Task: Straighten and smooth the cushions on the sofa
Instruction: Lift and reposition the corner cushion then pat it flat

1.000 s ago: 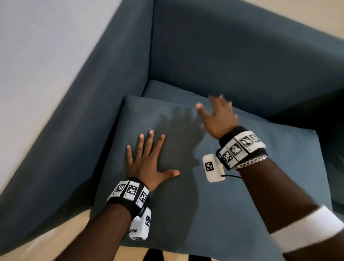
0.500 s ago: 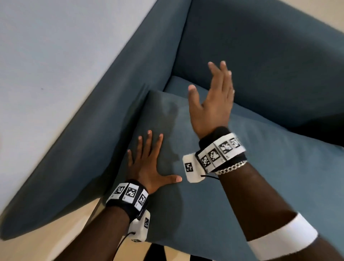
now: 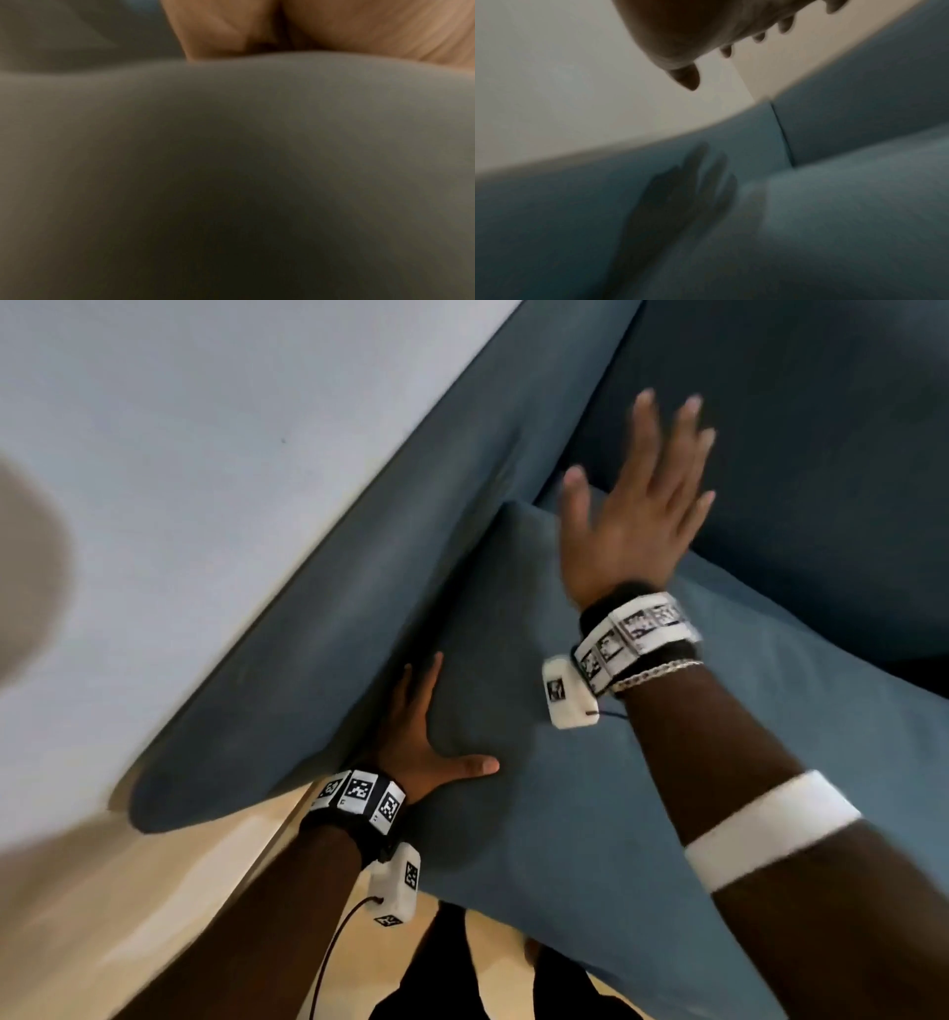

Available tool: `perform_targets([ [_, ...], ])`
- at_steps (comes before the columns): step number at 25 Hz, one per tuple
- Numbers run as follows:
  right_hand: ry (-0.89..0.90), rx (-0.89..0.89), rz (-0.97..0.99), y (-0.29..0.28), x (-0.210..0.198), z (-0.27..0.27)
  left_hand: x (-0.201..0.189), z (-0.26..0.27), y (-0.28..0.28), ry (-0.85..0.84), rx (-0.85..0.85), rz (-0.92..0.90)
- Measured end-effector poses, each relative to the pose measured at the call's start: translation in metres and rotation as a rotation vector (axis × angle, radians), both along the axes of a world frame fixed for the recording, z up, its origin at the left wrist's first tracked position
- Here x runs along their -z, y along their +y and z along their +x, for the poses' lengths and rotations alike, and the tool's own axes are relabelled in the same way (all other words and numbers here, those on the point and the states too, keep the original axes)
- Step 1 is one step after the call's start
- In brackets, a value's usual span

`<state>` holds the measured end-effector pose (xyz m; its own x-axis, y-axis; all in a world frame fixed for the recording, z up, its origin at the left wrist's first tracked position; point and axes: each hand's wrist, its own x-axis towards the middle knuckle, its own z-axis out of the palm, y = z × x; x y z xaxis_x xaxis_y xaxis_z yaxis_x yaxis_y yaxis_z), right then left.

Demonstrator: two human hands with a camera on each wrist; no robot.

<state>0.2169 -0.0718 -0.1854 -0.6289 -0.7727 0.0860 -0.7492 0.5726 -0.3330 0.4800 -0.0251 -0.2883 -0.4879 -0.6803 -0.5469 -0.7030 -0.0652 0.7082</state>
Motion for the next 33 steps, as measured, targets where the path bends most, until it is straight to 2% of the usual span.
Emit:
perform_targets([
  [2,-0.152,-0.206,0.609,0.014,0.062,0.013,0.003,0.015,0.003,0.038,-0.053,0.064],
  [3,-0.204,-0.257,0.760,0.010,0.070,0.008,0.008,0.023,0.004,0.048,-0.077,0.097],
  [4,-0.222,-0.283,0.756,0.000,0.063,0.003,0.014,0.030,0.005,0.050,-0.104,0.150],
  [5,-0.275,-0.282,0.628,-0.014,0.044,0.001,0.020,0.040,0.010,0.048,-0.141,0.204],
  [7,-0.280,-0.271,0.169,-0.028,0.001,0.007,0.026,0.051,0.014,0.017,-0.188,0.246],
  [8,-0.260,-0.211,-0.080,-0.017,-0.015,0.017,0.026,0.051,0.016,0.003,-0.179,0.234],
  [9,-0.202,-0.144,-0.238,0.002,-0.021,0.034,0.026,0.052,0.017,-0.010,-0.169,0.221],
  [10,-0.110,-0.146,-0.224,0.028,-0.017,0.057,0.027,0.052,0.018,-0.021,-0.181,0.216],
  [11,-0.021,-0.230,-0.021,0.053,0.004,0.081,0.027,0.053,0.018,-0.028,-0.200,0.208],
  [13,0.006,-0.419,0.594,0.089,0.052,0.106,0.023,0.058,0.023,-0.053,-0.203,0.212],
  [14,-0.014,-0.441,0.734,0.088,0.060,0.108,0.022,0.062,0.026,-0.074,-0.226,0.211],
  [15,-0.076,-0.429,0.738,0.079,0.055,0.107,0.021,0.065,0.027,-0.089,-0.269,0.251],
  [16,-0.173,-0.417,0.632,0.064,0.036,0.110,0.019,0.067,0.028,-0.085,-0.345,0.300],
  [18,-0.261,-0.436,0.243,0.058,-0.012,0.125,0.017,0.073,0.036,-0.066,-0.484,0.370],
  [19,-0.283,-0.408,0.014,0.065,-0.024,0.135,0.018,0.077,0.039,-0.048,-0.525,0.383],
  [20,-0.286,-0.363,-0.126,0.080,-0.029,0.146,0.016,0.079,0.044,-0.038,-0.576,0.404],
  [21,-0.211,-0.390,-0.120,0.097,-0.020,0.156,0.014,0.079,0.049,-0.022,-0.633,0.441],
  [22,-0.100,-0.507,0.059,0.119,-0.002,0.171,0.012,0.081,0.053,0.022,-0.685,0.462],
  [23,-0.034,-0.623,0.387,0.140,0.018,0.180,0.008,0.081,0.059,0.079,-0.737,0.462],
  [24,-0.007,-0.673,0.602,0.152,0.037,0.182,0.003,0.081,0.063,0.097,-0.775,0.460],
  [25,-0.062,-0.675,0.633,0.156,0.043,0.183,0.001,0.081,0.066,0.103,-0.794,0.441],
  [26,-0.164,-0.657,0.533,0.153,0.037,0.184,0.001,0.079,0.068,0.131,-0.793,0.433],
  [27,-0.275,-0.632,0.341,0.149,0.019,0.186,0.000,0.081,0.073,0.179,-0.815,0.447],
  [29,-0.257,-0.511,-0.037,0.163,-0.008,0.195,-0.001,0.084,0.084,0.288,-0.846,0.486],
  [30,-0.180,-0.529,-0.092,0.175,-0.009,0.199,0.003,0.085,0.086,0.337,-0.889,0.517],
  [31,-0.076,-0.626,0.018,0.186,0.000,0.202,0.005,0.085,0.087,0.347,-0.926,0.504],
  [32,0.010,-0.727,0.314,0.197,0.014,0.203,0.002,0.081,0.089,0.387,-0.926,0.481],
  [33,0.033,-0.785,0.537,0.205,0.029,0.203,0.001,0.080,0.091,0.359,-0.908,0.450],
])
